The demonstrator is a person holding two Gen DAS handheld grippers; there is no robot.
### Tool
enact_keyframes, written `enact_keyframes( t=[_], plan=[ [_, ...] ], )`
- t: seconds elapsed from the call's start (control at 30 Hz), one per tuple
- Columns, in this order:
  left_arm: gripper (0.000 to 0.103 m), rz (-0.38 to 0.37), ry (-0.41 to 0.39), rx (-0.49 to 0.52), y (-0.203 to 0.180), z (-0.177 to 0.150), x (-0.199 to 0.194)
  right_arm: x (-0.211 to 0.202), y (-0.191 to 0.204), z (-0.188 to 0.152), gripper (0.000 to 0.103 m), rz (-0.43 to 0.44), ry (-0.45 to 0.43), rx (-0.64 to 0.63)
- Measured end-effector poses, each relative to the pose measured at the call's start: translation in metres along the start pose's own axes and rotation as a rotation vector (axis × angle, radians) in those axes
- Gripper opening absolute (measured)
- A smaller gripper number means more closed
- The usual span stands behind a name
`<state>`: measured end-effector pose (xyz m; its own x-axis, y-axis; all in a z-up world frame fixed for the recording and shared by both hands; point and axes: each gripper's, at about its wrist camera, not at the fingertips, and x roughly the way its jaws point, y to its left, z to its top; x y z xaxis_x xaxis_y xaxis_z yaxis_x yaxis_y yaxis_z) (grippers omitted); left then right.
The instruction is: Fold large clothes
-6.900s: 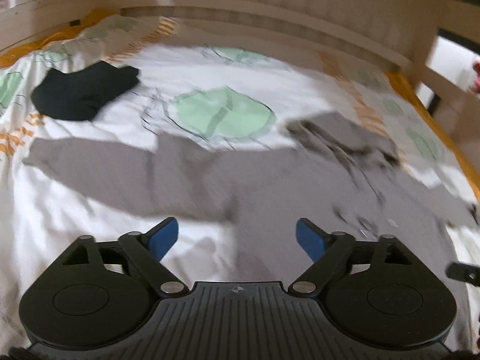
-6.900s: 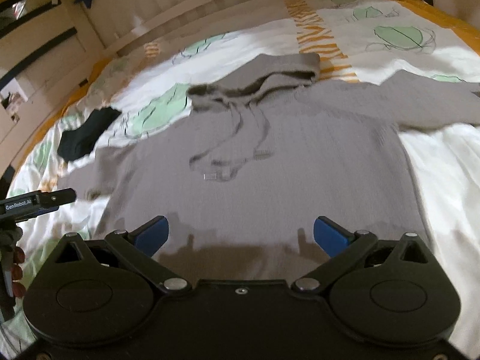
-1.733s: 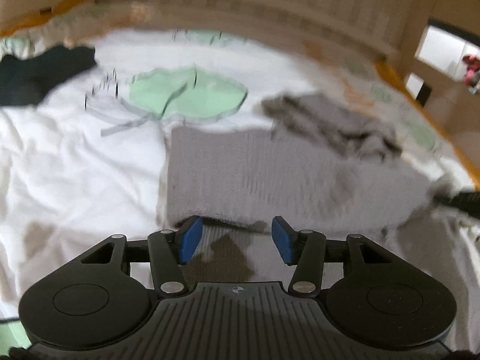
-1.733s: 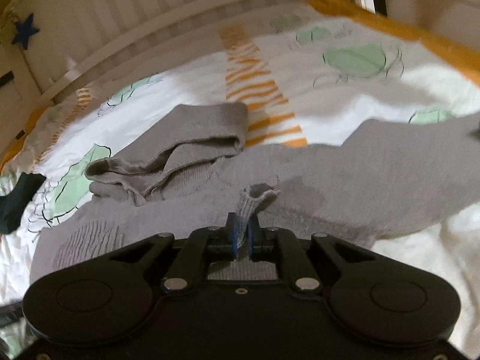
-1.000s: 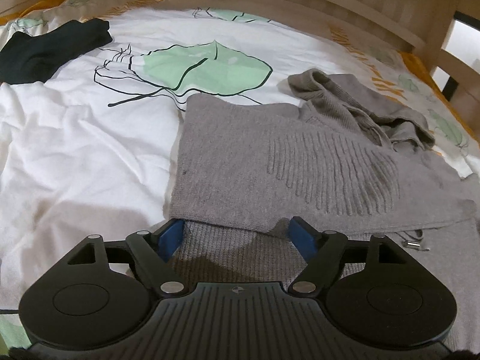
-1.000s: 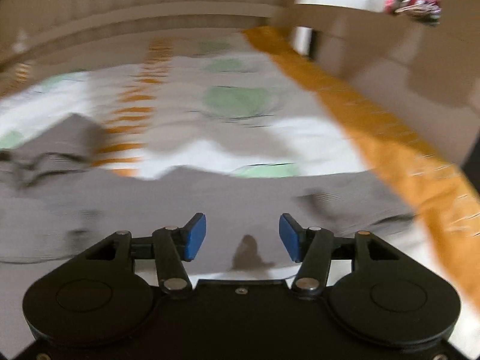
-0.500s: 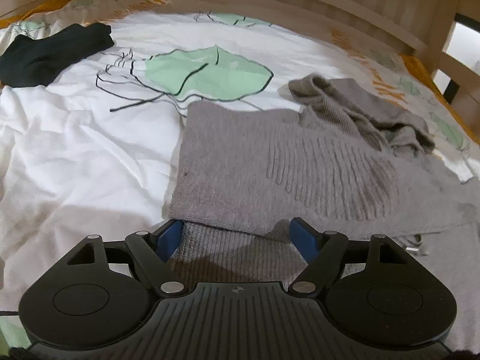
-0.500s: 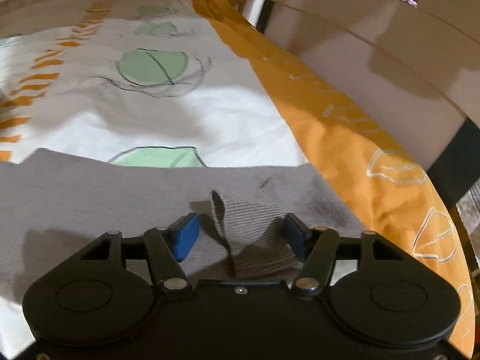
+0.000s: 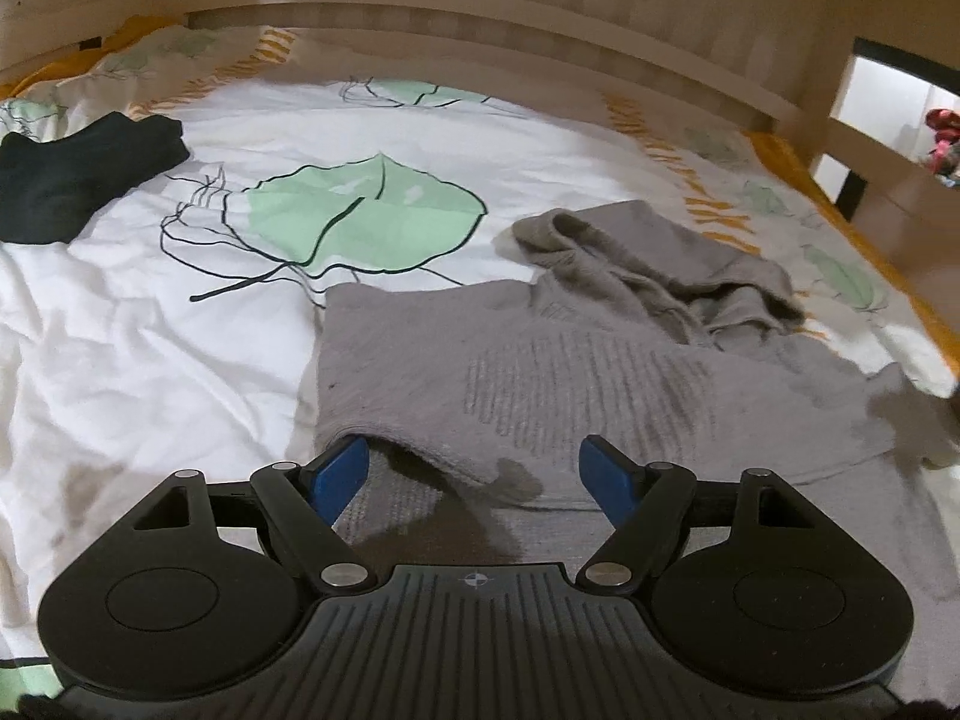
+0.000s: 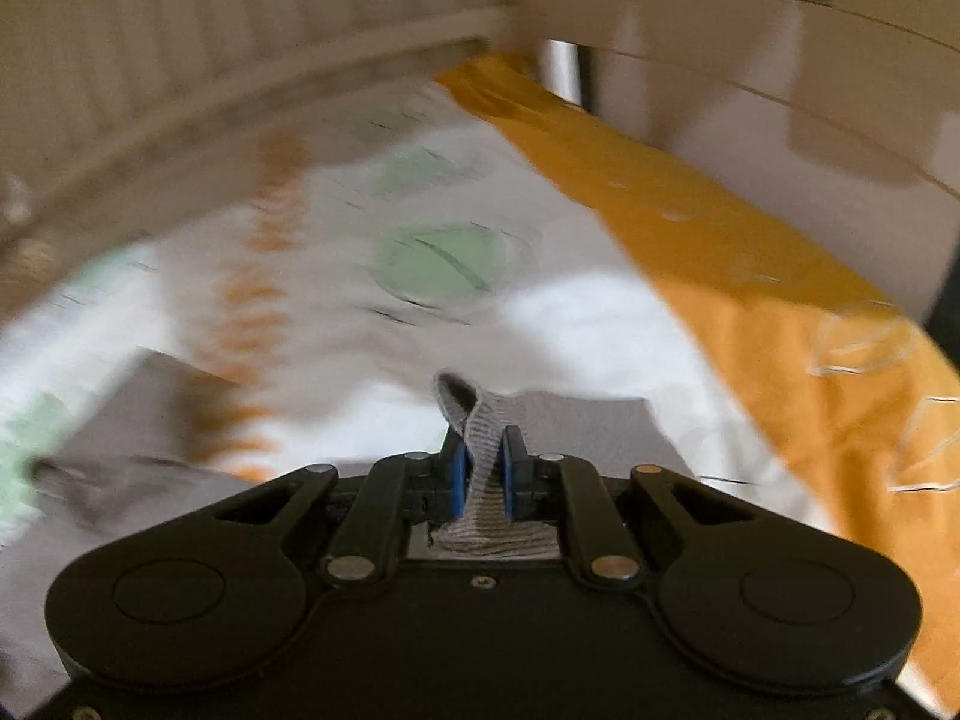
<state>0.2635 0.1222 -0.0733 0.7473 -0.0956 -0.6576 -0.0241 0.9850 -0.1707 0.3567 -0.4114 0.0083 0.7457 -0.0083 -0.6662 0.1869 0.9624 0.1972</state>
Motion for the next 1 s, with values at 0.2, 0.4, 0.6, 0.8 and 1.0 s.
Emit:
enact_keyframes(
  t=[0.2, 0.4, 0.6, 0.8, 1.0],
  plan=[
    [0.076, -0.035, -0.012, -0.002, -0.001, 0.003, -0.007, -0.038, 0.08, 0.019, 0.018, 0.254, 0.002, 0.018],
    [0.076, -0.053, -0.024, -0.014, 0.001, 0.007, -0.012, -0.051, 0.186, 0.012, 0.018, 0.477, 0.044, -0.075],
    [0.076, -0.062, -0.007, -0.012, 0.002, 0.005, -0.01, -0.042, 0.283, -0.02, 0.018, 0.644, 0.123, -0.154],
    [0.076, -0.078, 0.027, -0.014, 0.003, 0.003, -0.005, -0.005, 0.348, -0.07, 0.019, 0.686, 0.218, -0.247],
    [0.076, -0.094, 0.064, -0.024, 0.003, 0.0, 0.002, 0.022, 0.369, -0.115, 0.031, 0.659, 0.277, -0.334]
  ],
)
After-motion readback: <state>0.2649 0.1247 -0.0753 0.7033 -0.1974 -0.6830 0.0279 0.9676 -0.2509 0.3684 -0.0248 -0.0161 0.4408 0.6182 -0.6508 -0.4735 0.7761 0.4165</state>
